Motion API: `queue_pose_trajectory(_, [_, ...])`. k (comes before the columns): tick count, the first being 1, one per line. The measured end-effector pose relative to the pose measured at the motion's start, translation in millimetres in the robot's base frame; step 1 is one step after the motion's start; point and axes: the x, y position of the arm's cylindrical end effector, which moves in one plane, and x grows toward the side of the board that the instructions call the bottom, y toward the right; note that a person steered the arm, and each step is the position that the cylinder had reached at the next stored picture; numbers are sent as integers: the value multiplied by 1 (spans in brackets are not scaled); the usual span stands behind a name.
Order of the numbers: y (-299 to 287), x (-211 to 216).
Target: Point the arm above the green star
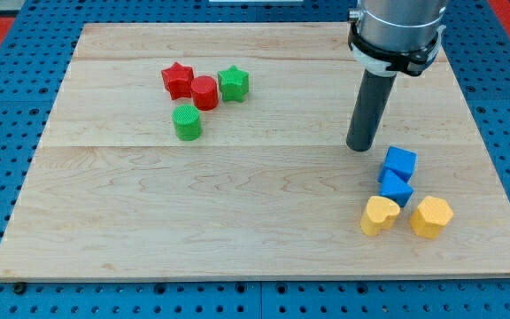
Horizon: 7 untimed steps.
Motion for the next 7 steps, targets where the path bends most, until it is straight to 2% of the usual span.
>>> queue_pose_trajectory(4, [5, -11])
queue_pose_trajectory(5, [38, -107])
queue_pose_trajectory(6, [49, -168])
queue_pose_trajectory(7, [32, -216])
